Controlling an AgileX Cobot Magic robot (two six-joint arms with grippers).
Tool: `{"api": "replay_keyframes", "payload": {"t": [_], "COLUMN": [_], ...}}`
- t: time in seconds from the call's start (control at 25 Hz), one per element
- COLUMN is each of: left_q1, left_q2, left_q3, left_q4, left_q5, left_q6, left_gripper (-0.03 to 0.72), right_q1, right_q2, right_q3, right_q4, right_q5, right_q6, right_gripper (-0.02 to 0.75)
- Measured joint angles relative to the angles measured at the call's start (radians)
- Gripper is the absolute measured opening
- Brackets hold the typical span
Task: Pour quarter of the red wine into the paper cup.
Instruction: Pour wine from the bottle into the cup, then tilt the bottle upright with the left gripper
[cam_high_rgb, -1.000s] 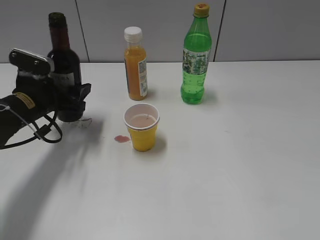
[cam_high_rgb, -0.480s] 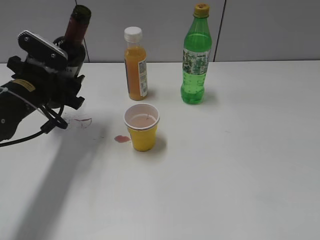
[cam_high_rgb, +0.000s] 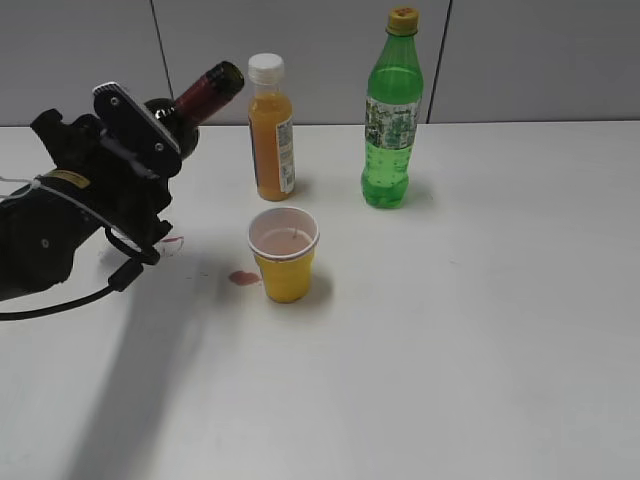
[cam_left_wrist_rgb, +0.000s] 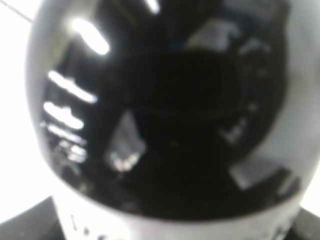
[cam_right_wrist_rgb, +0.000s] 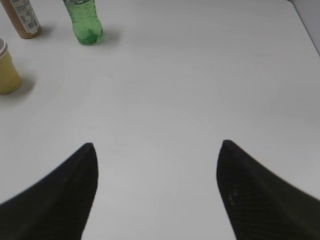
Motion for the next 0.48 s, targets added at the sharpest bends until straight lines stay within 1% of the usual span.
{"api": "replay_keyframes", "payload": {"t": [0.2,0.48], "left_q1": [-0.004,-0.027], "left_q2": [0.0,0.0], "left_q3": [0.0,0.0], "left_q4": [-0.018,-0.083], "left_q5": [-0.009,-0.098], "left_q6": [0.17,0.345], "left_gripper": [0.527,0.527], "right_q1": [0.0,0.0], "right_q2": [0.0,0.0], "right_q3": [0.0,0.0], "right_q4": [0.0,0.0], "right_q5": [0.0,-0.002], "right_q6": [0.0,0.0], "right_gripper": [0.559,0.556]}}
